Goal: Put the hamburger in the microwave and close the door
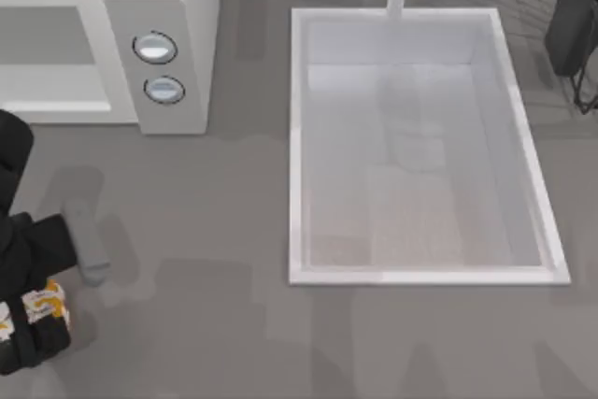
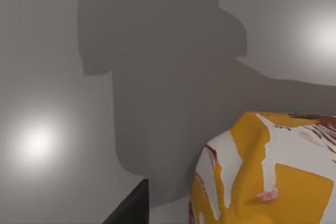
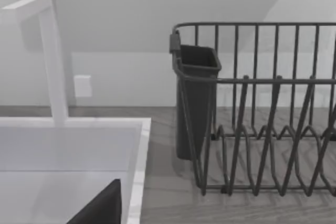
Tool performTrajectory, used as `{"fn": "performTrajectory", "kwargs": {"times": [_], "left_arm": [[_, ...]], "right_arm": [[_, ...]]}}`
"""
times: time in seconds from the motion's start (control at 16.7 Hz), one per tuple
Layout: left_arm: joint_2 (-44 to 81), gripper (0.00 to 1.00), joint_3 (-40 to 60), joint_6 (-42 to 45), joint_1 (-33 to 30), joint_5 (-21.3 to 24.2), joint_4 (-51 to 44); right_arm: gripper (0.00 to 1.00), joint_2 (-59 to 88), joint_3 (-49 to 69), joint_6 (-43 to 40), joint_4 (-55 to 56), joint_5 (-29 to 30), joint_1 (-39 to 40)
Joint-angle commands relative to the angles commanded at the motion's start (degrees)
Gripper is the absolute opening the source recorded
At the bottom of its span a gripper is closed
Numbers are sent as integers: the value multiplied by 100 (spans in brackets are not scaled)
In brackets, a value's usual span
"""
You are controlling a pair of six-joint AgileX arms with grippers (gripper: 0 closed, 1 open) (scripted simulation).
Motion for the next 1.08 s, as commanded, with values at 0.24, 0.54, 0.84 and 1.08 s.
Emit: {"fn": "performTrajectory", "kwargs": {"times": [0.24,0.54,0.84,1.08], "left_arm": [[0,0,0,0,0,0,0],[0,0,0,0,0,0,0],[-437,0,298,-72,8,76,-621],[-739,0,853,-67,0,76,-1482]], "right_arm": [[100,0,0,0,0,0,0],[100,0,0,0,0,0,0],[100,0,0,0,0,0,0],[100,0,0,0,0,0,0]]}}
